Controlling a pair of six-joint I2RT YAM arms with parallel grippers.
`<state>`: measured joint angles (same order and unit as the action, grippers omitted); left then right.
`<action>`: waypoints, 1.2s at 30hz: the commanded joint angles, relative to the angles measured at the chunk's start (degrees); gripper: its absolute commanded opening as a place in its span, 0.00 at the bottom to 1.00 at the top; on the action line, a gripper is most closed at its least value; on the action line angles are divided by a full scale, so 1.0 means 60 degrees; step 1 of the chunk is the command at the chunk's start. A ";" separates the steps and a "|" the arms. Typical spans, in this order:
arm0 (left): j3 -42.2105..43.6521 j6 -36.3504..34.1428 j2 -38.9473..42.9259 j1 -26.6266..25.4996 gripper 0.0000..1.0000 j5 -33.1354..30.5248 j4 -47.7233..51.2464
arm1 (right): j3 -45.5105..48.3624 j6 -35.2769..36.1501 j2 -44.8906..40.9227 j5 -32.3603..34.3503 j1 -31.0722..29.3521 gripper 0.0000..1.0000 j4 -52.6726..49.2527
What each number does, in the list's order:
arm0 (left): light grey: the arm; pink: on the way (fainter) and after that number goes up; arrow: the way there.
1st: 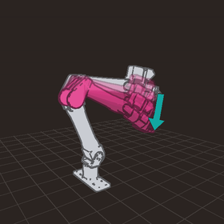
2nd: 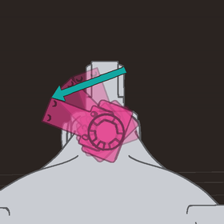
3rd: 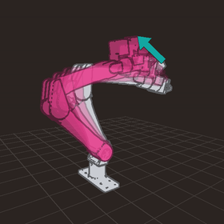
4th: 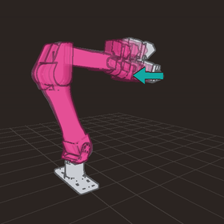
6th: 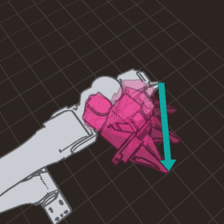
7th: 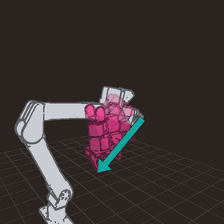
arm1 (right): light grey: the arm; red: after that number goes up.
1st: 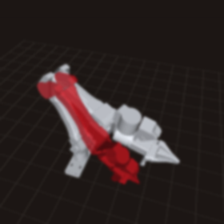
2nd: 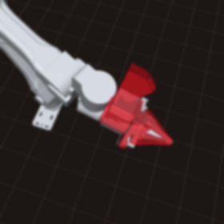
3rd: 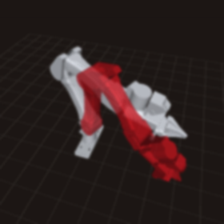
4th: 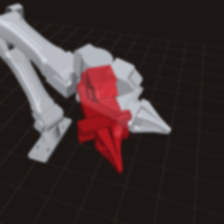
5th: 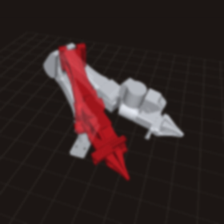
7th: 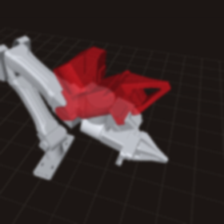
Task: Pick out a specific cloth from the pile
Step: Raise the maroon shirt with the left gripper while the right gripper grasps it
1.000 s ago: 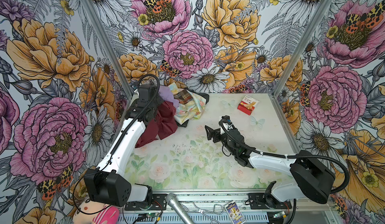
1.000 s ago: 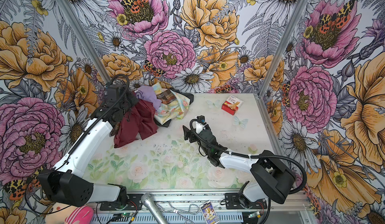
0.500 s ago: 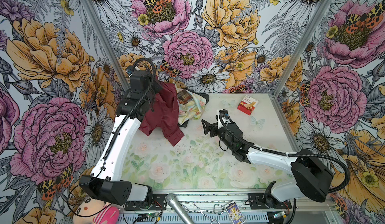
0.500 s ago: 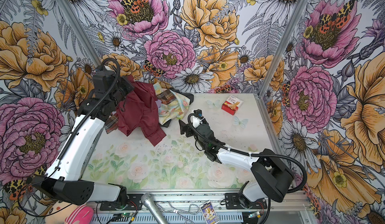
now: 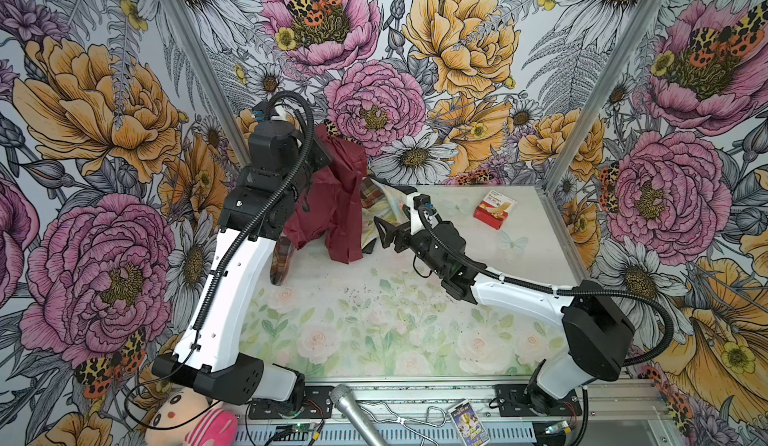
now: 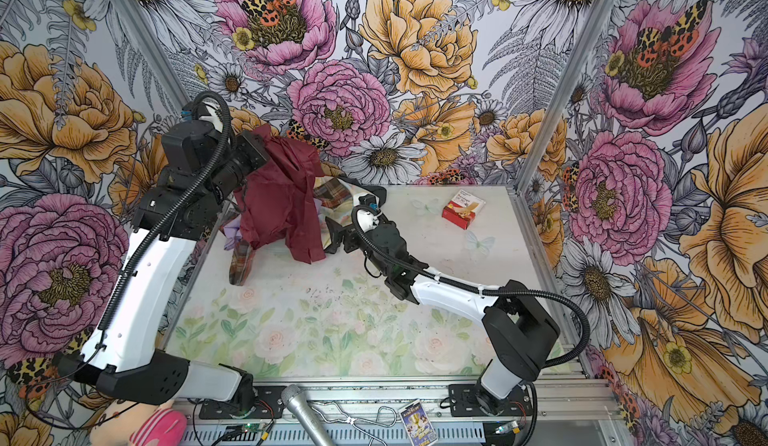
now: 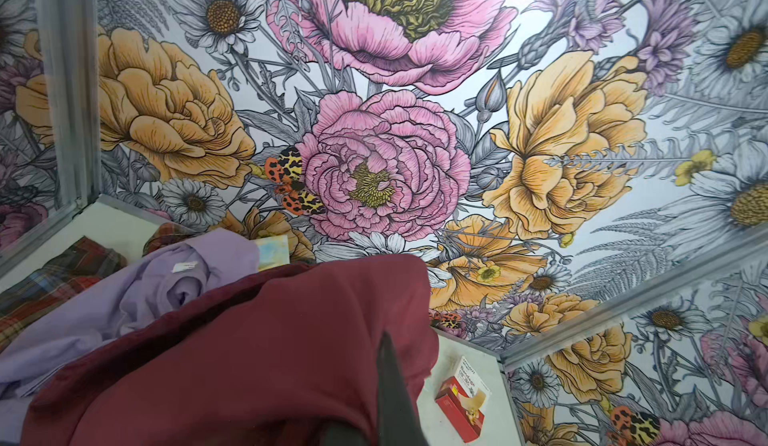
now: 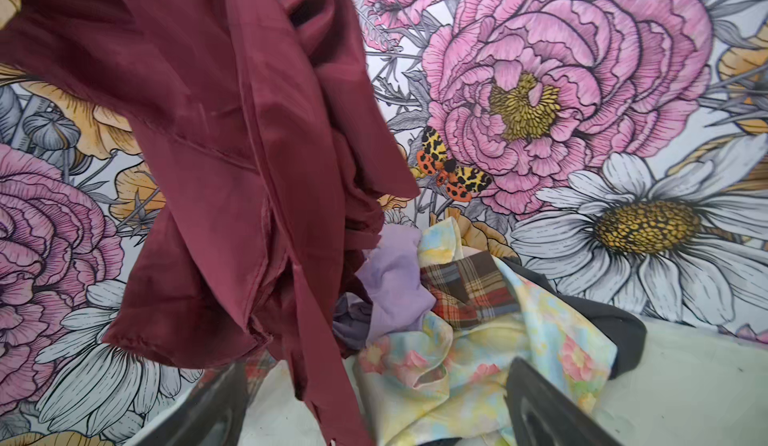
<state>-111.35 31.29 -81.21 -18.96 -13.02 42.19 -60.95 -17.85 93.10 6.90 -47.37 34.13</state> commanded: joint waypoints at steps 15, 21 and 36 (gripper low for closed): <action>0.0545 -0.0564 0.0129 -0.1562 0.00 0.1265 -0.0118 | -0.3050 0.0471 0.3848 0.0153 -0.0267 0.99 0.3159; 0.1080 -0.0470 0.0385 -0.1960 0.00 0.1324 -0.0135 | -0.3805 0.0262 0.4601 0.1249 -0.0253 0.98 0.4181; 0.3478 -0.0298 0.1483 -0.0385 0.00 0.2308 -0.0337 | -0.3993 -0.1650 0.3791 0.1074 0.0635 0.00 0.3551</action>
<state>-92.95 29.47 -73.78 -24.47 -2.50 42.37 -84.97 -22.15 120.42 13.91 -45.28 56.05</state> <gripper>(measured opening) 0.050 0.060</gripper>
